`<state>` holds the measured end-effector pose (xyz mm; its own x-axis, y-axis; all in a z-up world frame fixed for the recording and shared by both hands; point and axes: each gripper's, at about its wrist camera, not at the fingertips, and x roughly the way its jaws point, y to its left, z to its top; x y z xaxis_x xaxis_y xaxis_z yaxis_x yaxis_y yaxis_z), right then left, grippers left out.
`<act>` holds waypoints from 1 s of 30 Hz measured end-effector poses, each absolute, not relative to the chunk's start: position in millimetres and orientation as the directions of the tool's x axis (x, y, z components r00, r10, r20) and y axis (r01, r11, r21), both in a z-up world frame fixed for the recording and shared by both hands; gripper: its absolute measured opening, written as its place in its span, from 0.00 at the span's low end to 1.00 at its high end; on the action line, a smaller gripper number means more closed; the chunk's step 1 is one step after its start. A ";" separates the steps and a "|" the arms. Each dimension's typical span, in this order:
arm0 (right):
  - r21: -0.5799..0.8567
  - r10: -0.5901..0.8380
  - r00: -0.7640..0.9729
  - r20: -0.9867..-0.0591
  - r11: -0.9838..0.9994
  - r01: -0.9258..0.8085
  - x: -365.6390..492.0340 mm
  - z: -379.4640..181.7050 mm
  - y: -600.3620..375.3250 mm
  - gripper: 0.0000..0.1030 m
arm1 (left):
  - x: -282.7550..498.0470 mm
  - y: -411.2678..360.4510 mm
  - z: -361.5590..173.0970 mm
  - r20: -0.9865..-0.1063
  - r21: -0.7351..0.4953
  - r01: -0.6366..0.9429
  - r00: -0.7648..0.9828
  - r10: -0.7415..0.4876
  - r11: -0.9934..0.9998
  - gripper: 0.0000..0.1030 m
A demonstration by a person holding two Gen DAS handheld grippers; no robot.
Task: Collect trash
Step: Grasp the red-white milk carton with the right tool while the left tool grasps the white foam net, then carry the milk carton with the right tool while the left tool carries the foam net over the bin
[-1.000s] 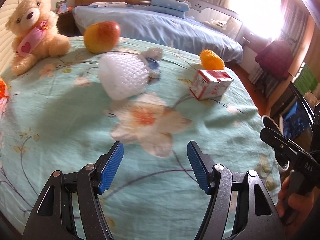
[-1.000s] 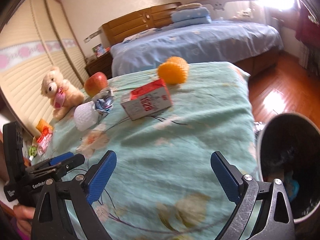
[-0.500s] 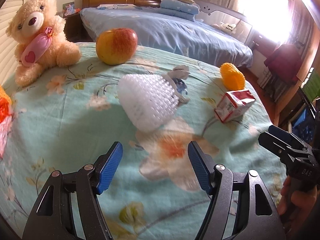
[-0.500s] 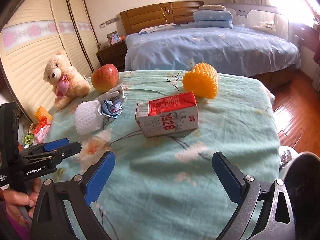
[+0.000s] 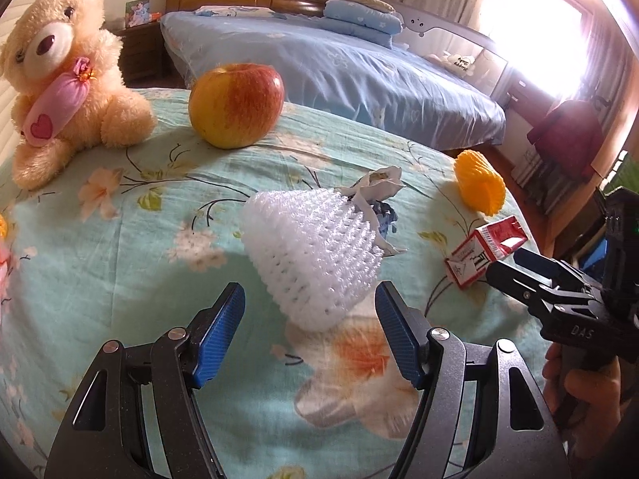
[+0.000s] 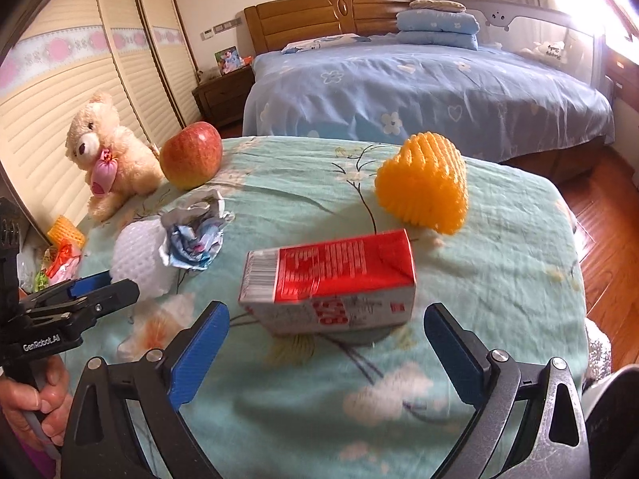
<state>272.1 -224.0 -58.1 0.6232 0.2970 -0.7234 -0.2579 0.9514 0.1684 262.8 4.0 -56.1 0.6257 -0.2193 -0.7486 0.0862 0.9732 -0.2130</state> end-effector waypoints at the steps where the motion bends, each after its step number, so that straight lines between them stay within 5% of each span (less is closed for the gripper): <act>1: 0.171 0.301 0.619 -0.725 0.950 -0.262 274.8 -59.6 -223.7 0.96 | 264.3 3.7 -57.4 -0.751 -0.211 0.086 0.623 -0.218 0.974 0.67; 3: 0.177 0.309 0.609 -0.731 0.947 -0.268 279.1 -62.9 -222.3 0.96 | 264.5 1.2 -59.0 -0.750 -0.209 0.097 0.623 -0.223 0.973 0.60; 6: 0.169 0.302 0.609 -0.734 0.949 -0.267 280.6 -66.6 -220.2 0.94 | 264.0 -3.0 -61.0 -0.752 -0.203 0.119 0.617 -0.232 0.972 0.35; 10: 0.156 0.290 0.626 -0.724 0.953 -0.261 275.3 -64.6 -220.7 0.89 | 257.8 -2.4 -59.3 -0.743 -0.209 0.117 0.627 -0.235 0.971 0.25; 30: 0.236 0.270 0.713 -0.647 0.960 -0.149 192.2 -41.2 -263.6 0.88 | 199.2 -55.4 -49.2 -0.728 -0.262 0.258 0.580 -0.366 0.930 0.23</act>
